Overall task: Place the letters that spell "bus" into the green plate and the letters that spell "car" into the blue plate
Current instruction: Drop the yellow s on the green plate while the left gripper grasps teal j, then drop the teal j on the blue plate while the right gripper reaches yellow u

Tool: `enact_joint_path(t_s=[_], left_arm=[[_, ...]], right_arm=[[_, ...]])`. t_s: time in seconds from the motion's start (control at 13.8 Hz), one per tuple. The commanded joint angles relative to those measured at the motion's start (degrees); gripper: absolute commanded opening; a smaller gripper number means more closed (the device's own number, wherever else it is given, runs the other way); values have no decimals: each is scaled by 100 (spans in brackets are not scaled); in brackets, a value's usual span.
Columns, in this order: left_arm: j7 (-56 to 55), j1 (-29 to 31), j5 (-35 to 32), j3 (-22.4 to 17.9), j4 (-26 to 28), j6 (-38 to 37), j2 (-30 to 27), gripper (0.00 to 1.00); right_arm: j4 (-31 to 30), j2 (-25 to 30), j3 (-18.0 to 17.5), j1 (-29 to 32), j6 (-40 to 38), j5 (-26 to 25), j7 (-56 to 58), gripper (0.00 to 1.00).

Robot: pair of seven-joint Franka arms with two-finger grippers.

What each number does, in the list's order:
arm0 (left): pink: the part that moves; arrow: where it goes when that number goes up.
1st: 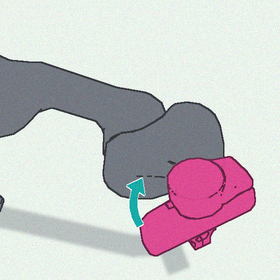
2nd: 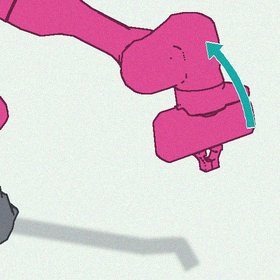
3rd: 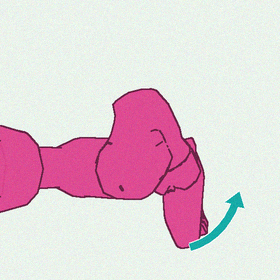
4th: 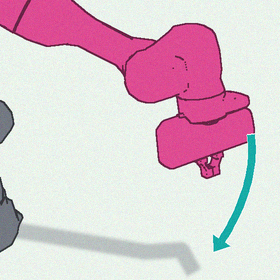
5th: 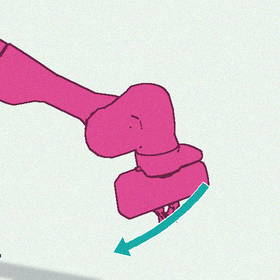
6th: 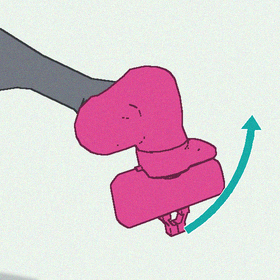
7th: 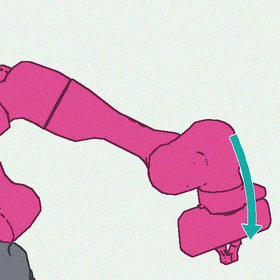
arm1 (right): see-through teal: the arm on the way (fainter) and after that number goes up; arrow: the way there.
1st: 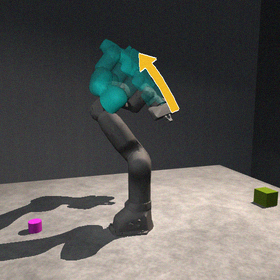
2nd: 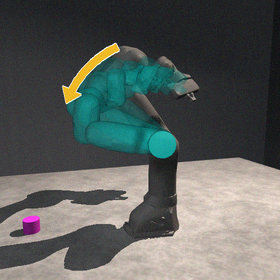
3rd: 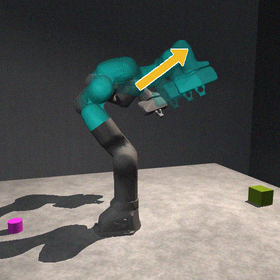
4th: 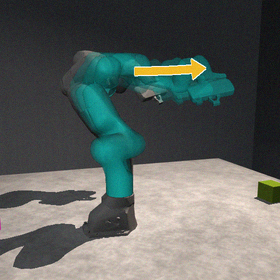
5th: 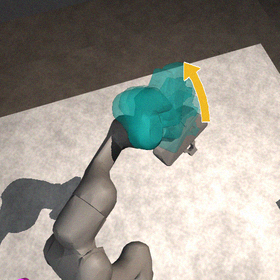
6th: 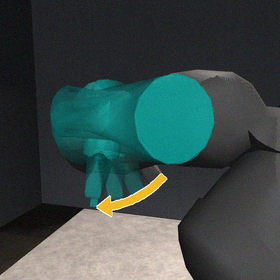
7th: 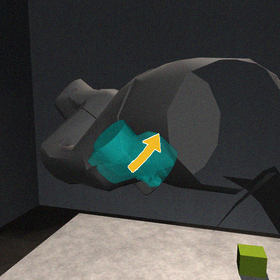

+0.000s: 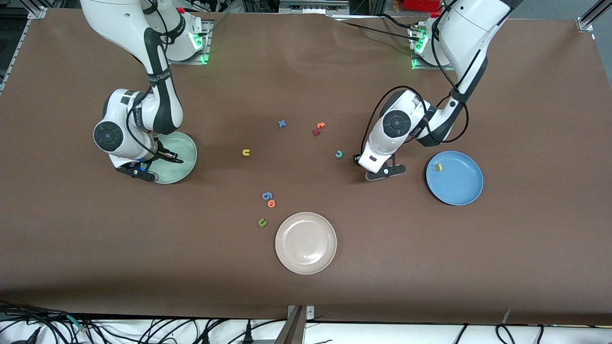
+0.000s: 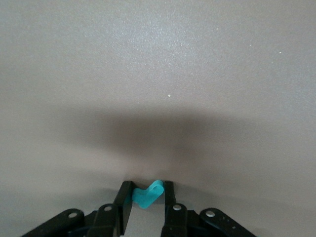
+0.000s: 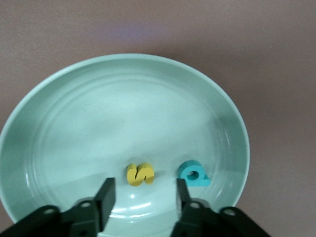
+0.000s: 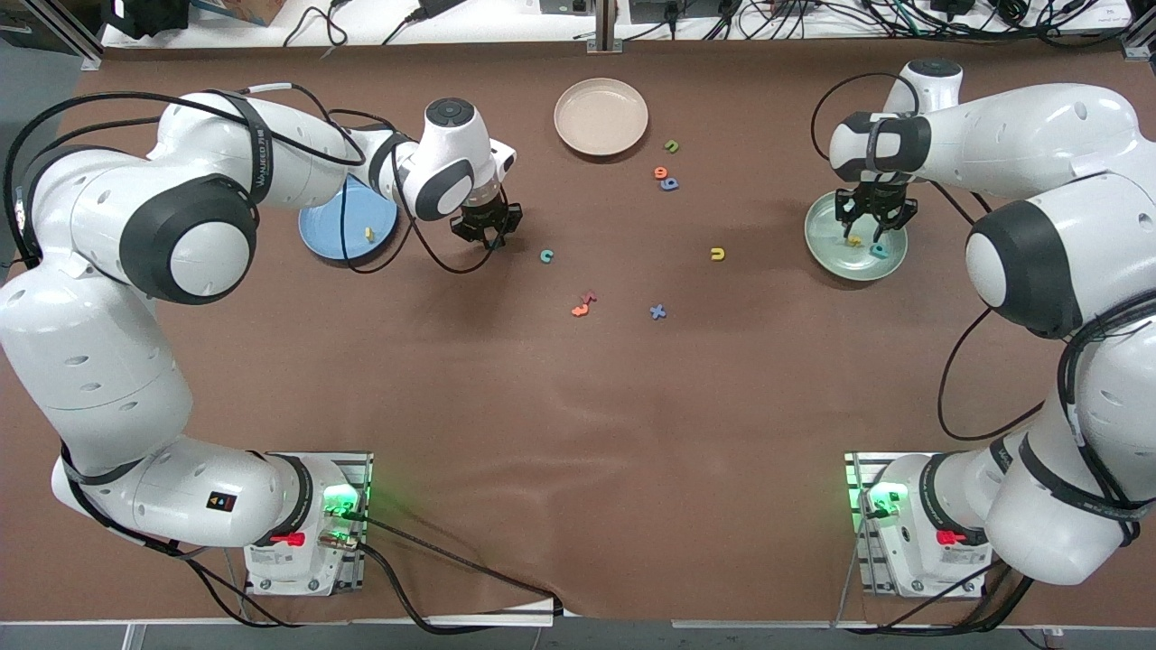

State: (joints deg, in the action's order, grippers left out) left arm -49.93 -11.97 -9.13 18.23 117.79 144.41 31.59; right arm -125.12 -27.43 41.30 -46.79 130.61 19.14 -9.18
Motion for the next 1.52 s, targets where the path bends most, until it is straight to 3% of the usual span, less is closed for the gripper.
enact_joint_path(t_s=[0.0, 0.36, 0.65, 0.8, 0.94, 1.23, 1.45], left_arm=[[-105, -42, -220, -21, -81, -115, 57, 28], [-96, -16, -220, -12, -107, -298, 14, 22], [141, 37, -212, -4, -695, -1396, -13, 20], [404, 124, -203, -4, -1002, -1853, -13, 20], [999, 308, -168, -4, -1319, -2520, -22, 20], [3019, 923, -194, -12, -1908, -3681, -22, 20], [4478, 1538, -220, -21, -1944, -3824, -66, 20]], right_arm=[[5, 272, 36, -110, -218, 107, 5, 99], [181, 722, 27, -891, -589, 99, -1477, 99], [225, 529, -8, -1866, 85, 107, -2884, 96], [225, 336, -209, -2018, 533, 107, -3115, 98], [225, 178, -516, -2018, 833, 107, -3011, 98], [243, -16, -641, -2027, 922, 99, -2212, 98], [252, -52, -808, -2027, 1010, 99, -2166, 98]])
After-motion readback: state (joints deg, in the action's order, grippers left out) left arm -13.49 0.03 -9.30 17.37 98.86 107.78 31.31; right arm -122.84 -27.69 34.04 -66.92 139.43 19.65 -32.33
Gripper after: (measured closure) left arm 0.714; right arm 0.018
